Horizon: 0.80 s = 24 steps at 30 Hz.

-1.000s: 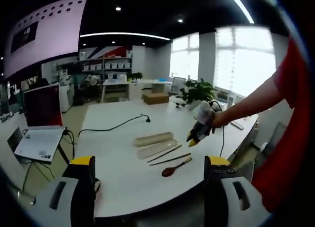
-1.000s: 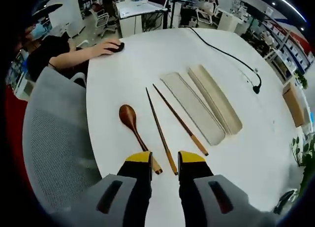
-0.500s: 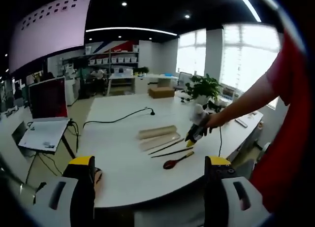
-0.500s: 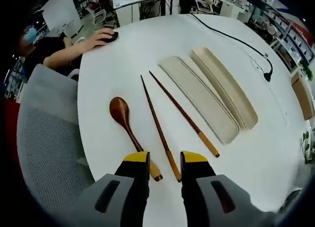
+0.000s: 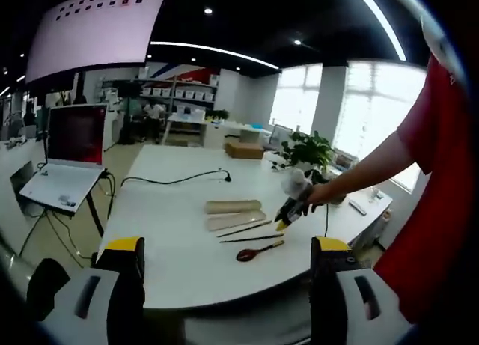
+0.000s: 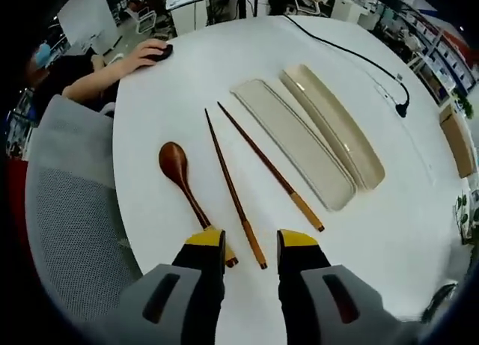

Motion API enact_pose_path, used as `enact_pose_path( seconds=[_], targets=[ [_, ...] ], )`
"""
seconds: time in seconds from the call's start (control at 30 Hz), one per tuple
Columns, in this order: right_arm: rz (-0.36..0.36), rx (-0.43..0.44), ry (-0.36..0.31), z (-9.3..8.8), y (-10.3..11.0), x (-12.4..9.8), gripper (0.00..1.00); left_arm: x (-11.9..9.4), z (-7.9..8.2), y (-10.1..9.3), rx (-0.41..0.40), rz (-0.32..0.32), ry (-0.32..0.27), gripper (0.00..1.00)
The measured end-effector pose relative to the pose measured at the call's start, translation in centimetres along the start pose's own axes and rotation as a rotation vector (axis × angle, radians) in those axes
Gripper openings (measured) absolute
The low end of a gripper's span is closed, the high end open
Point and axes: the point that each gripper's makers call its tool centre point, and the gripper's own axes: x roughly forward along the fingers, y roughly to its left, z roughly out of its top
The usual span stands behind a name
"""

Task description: Arrange the utensils inside the cutlery case until each visible utensil rests in its matching compartment.

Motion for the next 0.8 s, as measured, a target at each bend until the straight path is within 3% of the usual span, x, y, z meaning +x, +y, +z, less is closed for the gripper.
enact_pose_path(
  seconds=[0.03,0.1,0.2,0.3,0.47,0.6,0.73,0.8],
  targets=[
    [0.064,-0.036,0.051,-0.6,0.9,0.0,0.24,0.1,0.0,0.0,0.009,0.000,0.000,0.93],
    [0.094,-0.030,0.098,-0.8,1.4,0.0,0.26,0.6,0.1,-0.3,0.018,-0.009,0.001,0.93],
    [0.085,-0.087,0.066,0.5,1.8,0.0,0.25,1.1,0.1,-0.5,0.013,-0.022,0.009,0.93],
    [0.133,-0.168,0.118,-0.2,2.7,0.2,0.23,1.3,0.2,-1.1,0.041,-0.036,0.014,0.93],
    [0.088,-0.195,0.116,-0.2,2.5,0.9,0.29,1.4,-0.3,-1.2,0.040,-0.034,0.036,0.94],
    [0.128,-0.112,0.167,-1.2,3.2,1.0,0.21,1.2,-0.2,-1.5,0.042,-0.042,0.027,0.93],
    [0.082,-0.154,0.141,-0.4,2.5,1.0,0.24,1.2,-0.7,-1.4,0.021,-0.038,0.026,0.93],
    [0.085,-0.153,0.132,-0.1,2.6,0.9,0.21,1.3,-1.1,-1.4,0.014,-0.041,0.039,0.93]
  ],
)
